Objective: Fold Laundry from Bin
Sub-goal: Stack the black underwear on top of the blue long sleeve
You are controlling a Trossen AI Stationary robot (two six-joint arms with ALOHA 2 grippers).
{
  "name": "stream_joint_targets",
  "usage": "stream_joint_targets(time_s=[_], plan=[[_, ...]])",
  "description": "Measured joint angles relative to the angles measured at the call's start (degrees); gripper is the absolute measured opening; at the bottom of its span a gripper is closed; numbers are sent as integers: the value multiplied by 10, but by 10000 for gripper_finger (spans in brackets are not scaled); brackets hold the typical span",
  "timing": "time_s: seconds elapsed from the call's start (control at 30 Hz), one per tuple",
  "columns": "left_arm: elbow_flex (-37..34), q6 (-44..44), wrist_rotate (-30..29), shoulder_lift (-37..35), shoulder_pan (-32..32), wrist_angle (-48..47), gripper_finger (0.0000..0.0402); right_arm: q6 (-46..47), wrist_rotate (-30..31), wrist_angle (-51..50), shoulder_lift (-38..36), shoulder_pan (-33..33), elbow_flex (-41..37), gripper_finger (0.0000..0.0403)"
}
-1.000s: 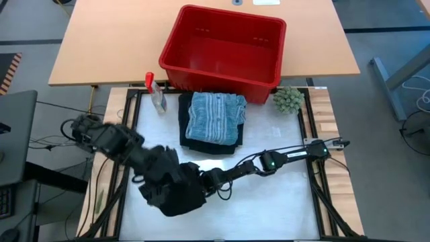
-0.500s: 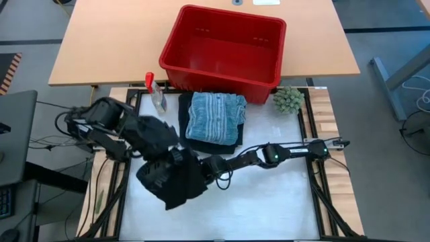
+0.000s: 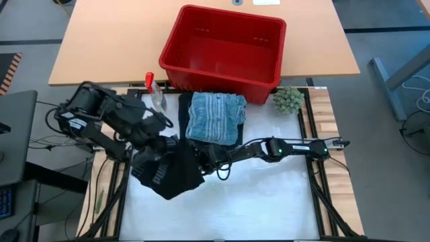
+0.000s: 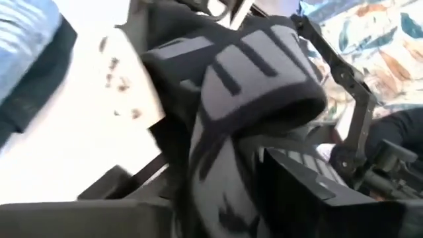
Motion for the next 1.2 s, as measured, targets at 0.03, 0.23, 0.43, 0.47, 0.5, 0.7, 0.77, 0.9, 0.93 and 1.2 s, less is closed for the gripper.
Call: stream_joint_targets(time_s=[0.03, 0.23, 0.43, 0.47, 0.5, 0.7, 0.77, 0.9, 0.93, 1.2], plan=[[0, 0, -1, -4, 6, -5, 148, 3, 2, 0, 0, 1, 0, 17], [0, 13, 12, -25, 43, -10, 169, 10, 8, 2, 0, 2, 0, 17], [0, 28, 64, -63, 111, -9, 171, 25, 39, 2, 0, 2, 0, 18], [0, 25, 73, -73, 124, -7, 170, 25, 43, 2, 0, 0, 0, 18], [0, 23, 79, -83, 135, -7, 170, 25, 44, 2, 0, -1, 0, 18], [0, 0, -7, -168, 137, -13, 169, 41, 56, 7, 0, -16, 1, 19], [-10, -31, -66, -193, 115, -11, 169, 44, 57, 13, -1, -21, 1, 19], [-85, -63, -126, -239, 67, 39, 169, 46, 59, 19, -8, -37, 1, 19], [-113, -62, -124, -245, 58, 61, 169, 46, 62, 17, -13, -42, 1, 19], [-223, 62, -177, -280, 43, 140, 166, 33, 71, -2, -59, -102, 1, 19]])
